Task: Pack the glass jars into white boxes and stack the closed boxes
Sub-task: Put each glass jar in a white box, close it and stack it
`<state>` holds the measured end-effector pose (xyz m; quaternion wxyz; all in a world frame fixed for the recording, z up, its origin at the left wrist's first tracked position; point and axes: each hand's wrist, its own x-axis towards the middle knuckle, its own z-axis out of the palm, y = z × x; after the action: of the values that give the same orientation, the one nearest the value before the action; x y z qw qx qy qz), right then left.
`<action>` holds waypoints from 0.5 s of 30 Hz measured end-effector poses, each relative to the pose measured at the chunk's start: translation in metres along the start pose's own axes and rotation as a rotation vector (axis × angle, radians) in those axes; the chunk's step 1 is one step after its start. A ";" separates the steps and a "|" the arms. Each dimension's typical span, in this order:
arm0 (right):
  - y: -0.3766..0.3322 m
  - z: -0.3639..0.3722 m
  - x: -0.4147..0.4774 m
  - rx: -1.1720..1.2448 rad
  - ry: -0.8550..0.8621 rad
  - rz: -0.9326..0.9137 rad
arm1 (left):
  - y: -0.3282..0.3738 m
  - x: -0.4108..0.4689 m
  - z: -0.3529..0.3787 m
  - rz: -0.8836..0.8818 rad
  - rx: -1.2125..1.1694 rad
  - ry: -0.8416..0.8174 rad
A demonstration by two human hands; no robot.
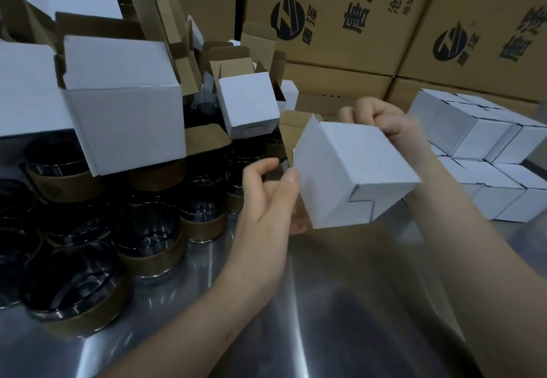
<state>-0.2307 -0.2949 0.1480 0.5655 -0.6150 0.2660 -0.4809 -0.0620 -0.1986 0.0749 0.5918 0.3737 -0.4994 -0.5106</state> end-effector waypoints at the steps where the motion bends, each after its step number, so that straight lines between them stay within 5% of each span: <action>1: 0.003 -0.001 -0.004 -0.022 0.026 -0.012 | -0.001 -0.001 0.000 0.024 0.015 -0.030; 15: 0.003 -0.009 -0.015 -0.580 -0.064 -0.098 | -0.006 0.000 -0.006 -0.002 0.095 -0.260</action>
<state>-0.2442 -0.2869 0.1400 0.3502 -0.7781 0.3442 -0.3918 -0.0574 -0.2006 0.0680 0.5033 0.3322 -0.5952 -0.5311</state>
